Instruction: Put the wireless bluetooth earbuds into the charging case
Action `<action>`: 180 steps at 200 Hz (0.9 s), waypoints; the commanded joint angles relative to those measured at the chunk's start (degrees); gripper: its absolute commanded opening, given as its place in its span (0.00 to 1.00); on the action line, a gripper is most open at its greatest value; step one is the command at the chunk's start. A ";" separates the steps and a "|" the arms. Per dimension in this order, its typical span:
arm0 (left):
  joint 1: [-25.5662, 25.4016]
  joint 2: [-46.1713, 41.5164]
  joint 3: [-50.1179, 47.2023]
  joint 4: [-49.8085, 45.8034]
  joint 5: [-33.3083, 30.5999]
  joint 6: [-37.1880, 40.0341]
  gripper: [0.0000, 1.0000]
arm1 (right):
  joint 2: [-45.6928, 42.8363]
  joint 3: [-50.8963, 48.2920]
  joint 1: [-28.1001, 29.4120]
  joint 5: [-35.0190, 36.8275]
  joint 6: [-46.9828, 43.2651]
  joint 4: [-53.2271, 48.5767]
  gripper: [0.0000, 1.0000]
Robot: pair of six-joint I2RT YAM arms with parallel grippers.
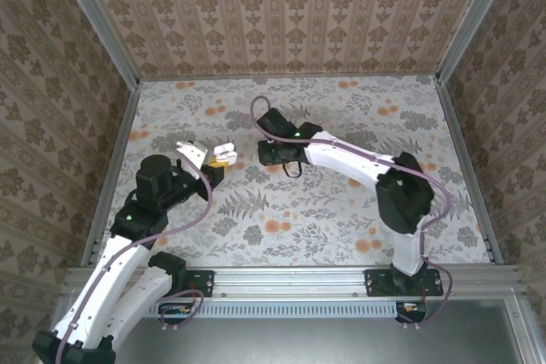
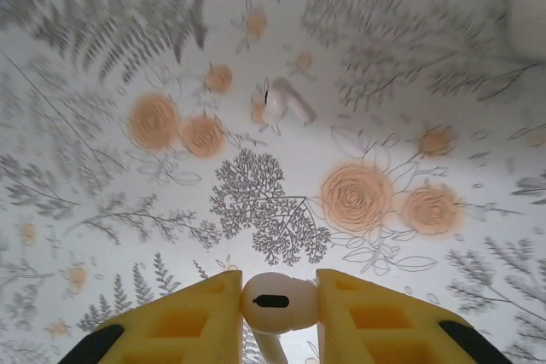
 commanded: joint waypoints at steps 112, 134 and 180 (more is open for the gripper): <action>-9.63 14.50 0.19 22.30 -2.14 -2.80 0.00 | -29.83 -22.53 0.60 5.77 0.52 30.58 0.20; -10.93 16.64 0.89 24.63 -3.10 -3.21 0.00 | -32.18 -24.91 1.08 5.77 0.60 34.02 0.19; -13.91 19.87 3.11 27.67 -4.95 -3.75 0.00 | -33.26 -28.71 2.80 5.65 -0.17 42.69 0.18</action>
